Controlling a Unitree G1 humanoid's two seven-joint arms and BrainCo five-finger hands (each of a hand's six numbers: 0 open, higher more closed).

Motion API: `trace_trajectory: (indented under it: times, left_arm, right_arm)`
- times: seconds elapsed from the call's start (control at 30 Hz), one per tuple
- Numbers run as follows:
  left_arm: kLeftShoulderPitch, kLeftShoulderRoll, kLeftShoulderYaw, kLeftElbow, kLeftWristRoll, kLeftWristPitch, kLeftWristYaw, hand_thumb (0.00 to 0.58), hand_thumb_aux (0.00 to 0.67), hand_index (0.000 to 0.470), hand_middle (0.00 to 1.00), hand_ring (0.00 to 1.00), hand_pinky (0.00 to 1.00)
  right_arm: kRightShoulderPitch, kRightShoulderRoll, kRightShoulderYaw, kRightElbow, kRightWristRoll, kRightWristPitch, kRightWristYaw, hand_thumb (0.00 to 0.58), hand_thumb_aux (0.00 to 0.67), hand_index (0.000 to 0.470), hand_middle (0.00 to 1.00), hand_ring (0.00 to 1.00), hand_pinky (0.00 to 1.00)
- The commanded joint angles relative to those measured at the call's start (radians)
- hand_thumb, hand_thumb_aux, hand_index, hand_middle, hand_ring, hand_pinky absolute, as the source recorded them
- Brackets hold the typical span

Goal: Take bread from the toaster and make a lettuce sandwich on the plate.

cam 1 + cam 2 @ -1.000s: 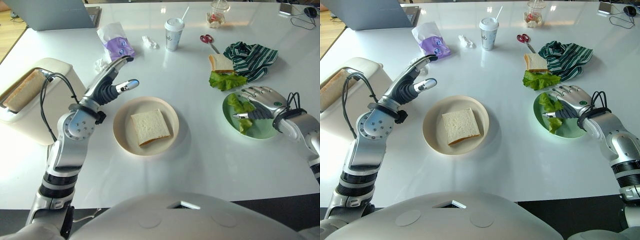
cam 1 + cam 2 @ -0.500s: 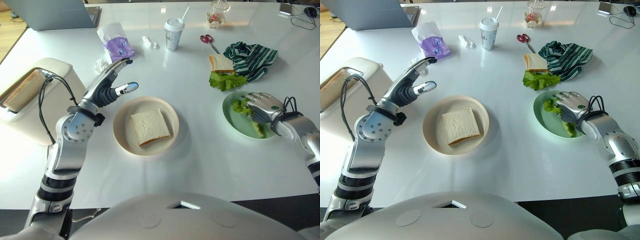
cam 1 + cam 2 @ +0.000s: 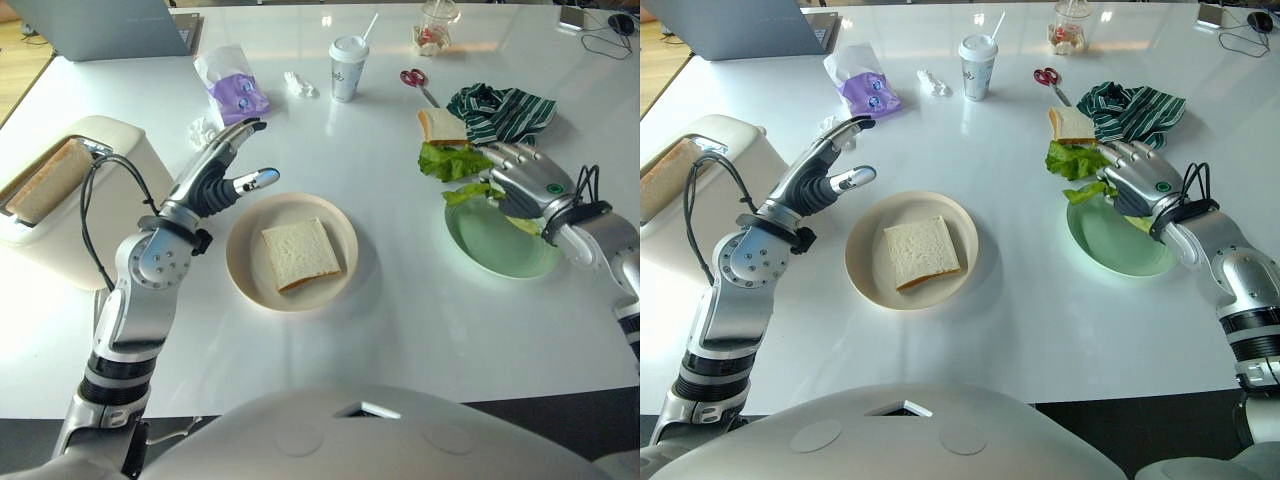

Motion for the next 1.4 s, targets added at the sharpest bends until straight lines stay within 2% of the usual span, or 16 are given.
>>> trace_trajectory:
  times: [0.03,0.2,0.43,0.5,0.6,0.73,0.87,0.93,1.1,1.17,1.2,1.23,1.27,1.3,1.37,1.4]
  left_arm:
    - [-0.028,-0.006,0.005,0.030,0.001,-0.007,0.007,0.000,0.000,0.000,0.00,0.00,0.00]
    - [-0.073,-0.009,0.013,0.071,-0.008,-0.016,0.016,0.000,0.000,0.000,0.00,0.00,0.00]
    - [-0.161,0.019,0.064,0.104,-0.028,-0.011,0.009,0.000,0.000,0.000,0.00,0.00,0.00]
    - [-0.176,0.065,0.113,0.087,-0.012,-0.005,-0.002,0.000,0.000,0.000,0.00,0.00,0.00]
    - [-0.182,0.198,0.228,0.047,0.061,-0.014,-0.019,0.000,0.000,0.000,0.00,0.00,0.00]
    - [-0.051,0.445,0.431,0.033,0.213,-0.051,-0.115,0.000,0.000,0.000,0.00,0.00,0.00]
    - [0.175,0.526,0.645,0.044,0.206,-0.077,-0.300,0.000,0.000,0.000,0.00,0.00,0.00]
    - [0.235,0.539,0.671,0.074,0.233,-0.087,-0.323,0.000,0.000,0.000,0.00,0.00,0.00]
    - [0.346,0.534,0.635,0.131,0.248,-0.122,-0.361,0.009,0.005,0.004,0.00,0.00,0.00]
    - [0.394,0.527,0.667,0.122,0.257,-0.120,-0.379,0.172,0.108,0.076,0.00,0.00,0.00]
    - [0.402,0.530,0.673,0.126,0.263,-0.119,-0.378,0.288,0.194,0.136,0.00,0.00,0.00]
    - [0.401,0.534,0.672,0.133,0.266,-0.119,-0.375,0.349,0.247,0.173,0.00,0.00,0.00]
    - [0.395,0.539,0.666,0.140,0.270,-0.117,-0.370,0.379,0.276,0.194,0.00,0.00,0.00]
    - [0.390,0.543,0.662,0.145,0.272,-0.115,-0.367,0.445,0.347,0.243,0.00,0.00,0.00]
    - [0.381,0.546,0.659,0.156,0.282,-0.105,-0.356,0.496,0.415,0.291,0.00,0.00,0.00]
    - [0.376,0.545,0.659,0.160,0.290,-0.098,-0.349,0.491,0.407,0.286,0.00,0.00,0.00]
  right_arm:
    - [-0.008,0.023,-0.032,-0.118,0.029,-0.004,0.011,0.580,0.670,0.470,0.00,0.00,0.00]
    - [-0.078,0.110,0.065,-0.237,0.000,-0.023,0.088,0.580,0.670,0.470,0.00,0.00,0.00]
    - [-0.221,0.299,0.254,-0.255,-0.077,-0.065,0.160,0.580,0.670,0.470,0.00,0.00,0.00]
    - [-0.254,0.347,0.298,-0.239,-0.102,-0.074,0.170,0.580,0.670,0.470,0.00,0.00,0.00]
    - [-0.274,0.400,0.355,-0.231,-0.132,-0.090,0.184,0.580,0.670,0.470,0.00,0.00,0.00]
    - [-0.246,0.439,0.388,-0.247,-0.156,-0.084,0.198,0.580,0.670,0.470,0.00,0.00,0.00]
    - [-0.214,0.453,0.393,-0.246,-0.163,-0.068,0.212,0.580,0.670,0.470,0.00,0.00,0.00]
    - [-0.200,0.443,0.388,-0.239,-0.163,-0.072,0.215,0.580,0.670,0.470,0.00,0.00,0.00]
    - [-0.194,0.443,0.400,-0.216,-0.175,-0.082,0.213,0.580,0.670,0.470,0.00,0.00,0.00]
    - [-0.204,0.450,0.417,-0.193,-0.175,-0.099,0.212,0.580,0.670,0.470,0.00,0.00,0.00]
    - [-0.204,0.450,0.422,-0.187,-0.177,-0.103,0.211,0.580,0.670,0.470,0.00,0.00,0.00]
    - [-0.203,0.450,0.424,-0.183,-0.178,-0.105,0.209,0.580,0.670,0.470,0.00,0.00,0.00]
    - [-0.201,0.449,0.425,-0.180,-0.180,-0.106,0.206,0.580,0.670,0.470,0.00,0.00,0.00]
    - [-0.200,0.450,0.426,-0.175,-0.182,-0.106,0.204,0.580,0.670,0.470,0.00,0.00,0.00]
    - [-0.200,0.454,0.429,-0.169,-0.186,-0.107,0.202,0.580,0.670,0.470,0.00,0.00,0.00]
    - [-0.199,0.456,0.430,-0.167,-0.187,-0.107,0.201,0.580,0.670,0.470,0.00,0.00,0.00]
